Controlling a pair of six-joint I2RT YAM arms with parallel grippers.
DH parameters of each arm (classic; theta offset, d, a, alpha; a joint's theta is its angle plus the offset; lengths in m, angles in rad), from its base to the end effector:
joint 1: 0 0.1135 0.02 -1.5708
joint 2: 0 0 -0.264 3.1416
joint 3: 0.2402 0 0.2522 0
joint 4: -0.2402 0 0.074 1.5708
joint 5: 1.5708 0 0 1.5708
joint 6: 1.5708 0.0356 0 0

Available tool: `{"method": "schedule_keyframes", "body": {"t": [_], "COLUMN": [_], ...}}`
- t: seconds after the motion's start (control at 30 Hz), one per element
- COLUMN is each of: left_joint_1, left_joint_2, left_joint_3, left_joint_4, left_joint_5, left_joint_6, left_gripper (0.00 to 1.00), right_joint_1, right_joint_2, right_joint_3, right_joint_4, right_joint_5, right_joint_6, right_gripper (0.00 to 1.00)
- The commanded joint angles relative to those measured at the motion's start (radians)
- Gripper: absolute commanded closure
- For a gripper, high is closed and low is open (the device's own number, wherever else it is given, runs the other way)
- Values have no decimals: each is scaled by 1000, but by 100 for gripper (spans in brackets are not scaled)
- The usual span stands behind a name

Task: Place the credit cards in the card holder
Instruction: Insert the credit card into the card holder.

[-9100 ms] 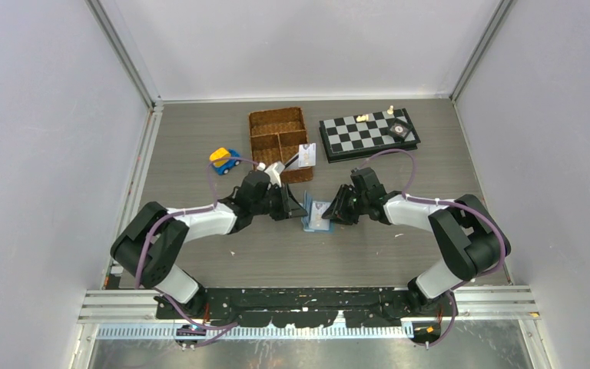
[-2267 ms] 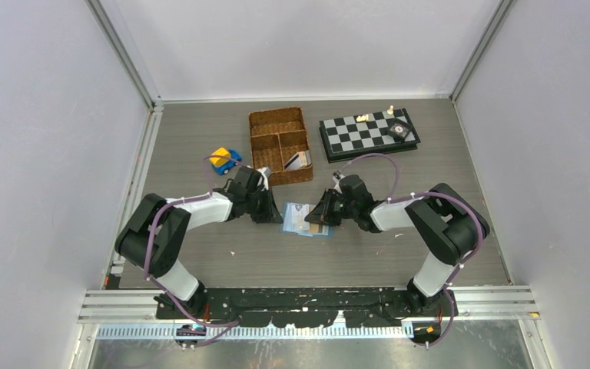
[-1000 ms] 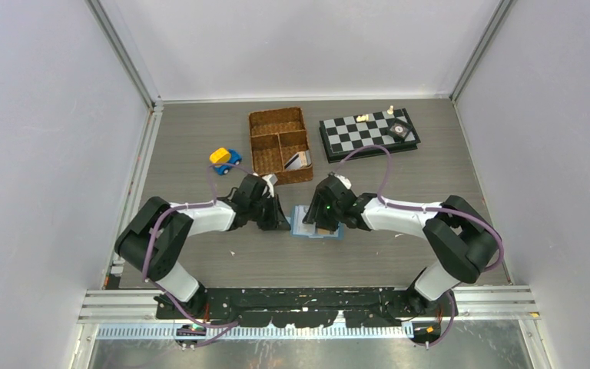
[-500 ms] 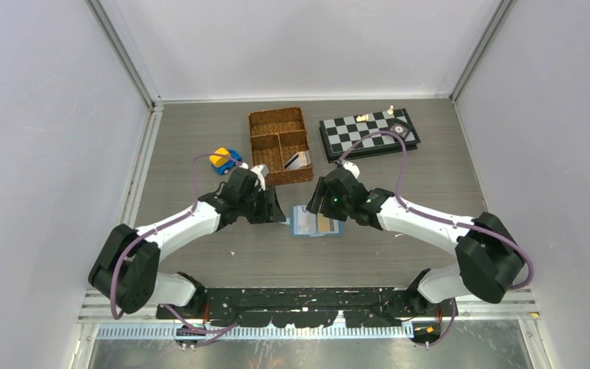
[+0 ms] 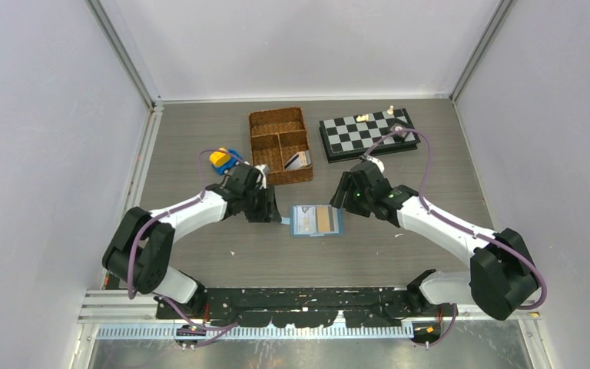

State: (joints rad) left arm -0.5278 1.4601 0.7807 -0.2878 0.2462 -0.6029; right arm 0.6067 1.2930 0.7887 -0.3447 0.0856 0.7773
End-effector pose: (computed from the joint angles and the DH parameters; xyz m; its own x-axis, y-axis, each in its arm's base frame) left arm 0.2381 -0.1489 0.1793 -0.9306 -0.0940 -0.3538 0.0975 0.8679 -0.4871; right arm 0.2181 0.1477 0.2194 -0.8054 0.2916 -0.5160 0.0607 0.9066 0.4177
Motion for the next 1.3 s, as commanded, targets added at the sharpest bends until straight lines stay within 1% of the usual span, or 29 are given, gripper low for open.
{"method": "schedule_keyframes", "body": {"t": [0.0,0.1,0.3,0.43,0.5,0.6,0.73,0.83,0.97,1.03,1.13,1.27], "left_joint_1": [2,2,2,2,2,2,3,8,9,9,3,-53], "left_joint_2": [37,44,89,93,71,15,-55,-75,-77,-69,-34,60], "left_joint_3": [29,29,27,12,22,49,101,159,237,268,282,301], "left_joint_4": [59,82,118,157,151,94,-32,-165,-265,-265,-213,-166], "left_joint_5": [41,27,108,148,162,161,148,145,140,171,230,231], "left_joint_6": [-12,-13,-29,-52,-61,-53,-5,46,91,86,55,39], "left_gripper": [60,67,76,96,100,100,100,100,99,98,98,98], "right_joint_1": [-28,-43,-60,-71,-74,-76,-76,-74,-75,-75,-75,-74], "right_joint_2": [-59,-77,-106,-121,-130,-149,-142,-114,-85,-68,-42,-7], "right_joint_3": [-24,-35,-58,-69,-70,-70,-67,-68,-90,-101,-125,-158], "right_joint_4": [-2,-12,-28,-29,-29,-29,-27,-26,33,64,120,200], "right_joint_5": [-17,-20,-4,-1,-1,-8,-26,-29,-61,-90,-128,-155], "right_joint_6": [-19,-21,-27,-34,-49,-79,-104,-105,-83,-67,-34,4], "right_gripper": [36,36,37,37,37,37,37,37,37,37,37,37]}}
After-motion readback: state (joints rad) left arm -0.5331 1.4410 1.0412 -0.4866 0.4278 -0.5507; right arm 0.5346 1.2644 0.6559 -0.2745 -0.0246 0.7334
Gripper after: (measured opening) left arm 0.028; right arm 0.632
